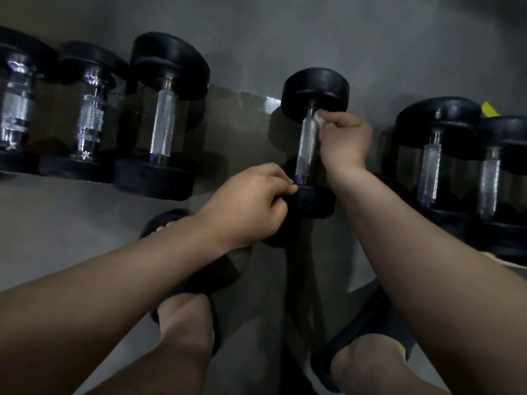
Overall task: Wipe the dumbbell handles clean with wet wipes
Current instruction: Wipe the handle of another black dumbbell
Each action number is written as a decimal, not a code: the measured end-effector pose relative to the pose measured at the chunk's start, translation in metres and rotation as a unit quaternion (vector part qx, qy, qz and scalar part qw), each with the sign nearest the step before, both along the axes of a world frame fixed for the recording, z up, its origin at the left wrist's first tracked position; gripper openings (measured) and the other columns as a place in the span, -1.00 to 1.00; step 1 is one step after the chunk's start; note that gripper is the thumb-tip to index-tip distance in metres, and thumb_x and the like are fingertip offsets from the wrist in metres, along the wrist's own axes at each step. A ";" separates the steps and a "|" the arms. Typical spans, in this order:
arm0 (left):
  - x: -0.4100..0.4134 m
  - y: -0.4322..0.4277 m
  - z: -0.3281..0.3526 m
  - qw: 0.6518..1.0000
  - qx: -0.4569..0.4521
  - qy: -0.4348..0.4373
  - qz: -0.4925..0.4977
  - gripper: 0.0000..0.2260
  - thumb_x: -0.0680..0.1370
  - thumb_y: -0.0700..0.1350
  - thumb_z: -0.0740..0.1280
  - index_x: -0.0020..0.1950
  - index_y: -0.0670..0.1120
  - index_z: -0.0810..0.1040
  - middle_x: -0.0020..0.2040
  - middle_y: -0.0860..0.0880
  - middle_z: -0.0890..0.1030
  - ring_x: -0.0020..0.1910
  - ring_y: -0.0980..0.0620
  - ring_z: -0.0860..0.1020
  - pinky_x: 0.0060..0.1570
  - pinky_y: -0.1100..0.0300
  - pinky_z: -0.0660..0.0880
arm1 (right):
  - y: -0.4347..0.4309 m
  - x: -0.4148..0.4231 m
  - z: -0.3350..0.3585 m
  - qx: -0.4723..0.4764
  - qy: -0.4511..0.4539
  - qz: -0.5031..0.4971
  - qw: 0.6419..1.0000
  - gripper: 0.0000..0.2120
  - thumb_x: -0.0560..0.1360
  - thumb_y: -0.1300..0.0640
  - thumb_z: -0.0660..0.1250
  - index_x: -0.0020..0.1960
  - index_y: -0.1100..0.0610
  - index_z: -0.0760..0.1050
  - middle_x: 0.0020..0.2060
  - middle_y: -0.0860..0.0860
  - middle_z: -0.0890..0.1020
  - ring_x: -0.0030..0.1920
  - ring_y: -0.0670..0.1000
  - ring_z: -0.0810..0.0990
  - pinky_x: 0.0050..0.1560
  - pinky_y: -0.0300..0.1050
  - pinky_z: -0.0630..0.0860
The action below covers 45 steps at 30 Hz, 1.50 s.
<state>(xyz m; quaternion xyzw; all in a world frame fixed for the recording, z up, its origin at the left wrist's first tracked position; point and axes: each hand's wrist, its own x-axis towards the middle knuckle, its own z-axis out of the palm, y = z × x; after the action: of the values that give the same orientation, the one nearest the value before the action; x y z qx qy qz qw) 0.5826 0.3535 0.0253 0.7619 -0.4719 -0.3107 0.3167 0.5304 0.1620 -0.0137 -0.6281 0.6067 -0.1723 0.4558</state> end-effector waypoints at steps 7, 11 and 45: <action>-0.003 0.001 0.001 1.000 0.004 -0.005 -0.007 -0.66 0.45 -0.09 0.25 0.14 -0.05 0.71 0.12 0.10 0.63 0.12 0.06 0.60 0.14 0.09 0.56 | 0.005 -0.003 0.010 -0.173 0.099 0.203 0.959 -0.77 0.57 0.23 0.25 0.07 0.09 0.66 -0.01 0.02 0.63 -0.07 -0.08 0.54 -0.16 -0.43 0.32; -0.003 0.003 0.002 0.999 0.014 -0.014 -0.031 -0.61 0.45 -0.08 0.25 0.22 -0.05 0.68 0.17 0.07 0.61 0.17 0.03 0.58 0.18 0.05 0.54 | -0.002 -0.010 0.012 -0.186 0.121 0.312 0.924 -0.70 0.58 0.27 0.22 0.22 0.17 0.63 0.13 0.20 0.55 0.07 0.11 0.53 -0.02 -0.39 0.28; -0.040 0.004 0.014 0.988 0.058 -0.075 -0.125 -0.38 0.44 0.00 0.26 0.52 -0.09 0.42 0.48 0.02 0.38 0.44 0.00 0.34 0.46 0.25 0.19 | -0.023 -0.069 0.036 0.103 -0.017 0.252 0.962 -0.80 0.60 0.34 0.26 -0.01 0.17 0.64 -0.25 0.05 0.60 -0.27 -0.02 0.58 -0.16 -0.10 0.60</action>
<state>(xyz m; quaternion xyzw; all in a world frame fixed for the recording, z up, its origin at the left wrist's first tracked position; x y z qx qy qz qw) 0.5430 0.3572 0.0396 0.7351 -0.5673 -0.3166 0.1938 0.4619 0.1391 0.0223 -0.7073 0.4353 0.0015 0.5570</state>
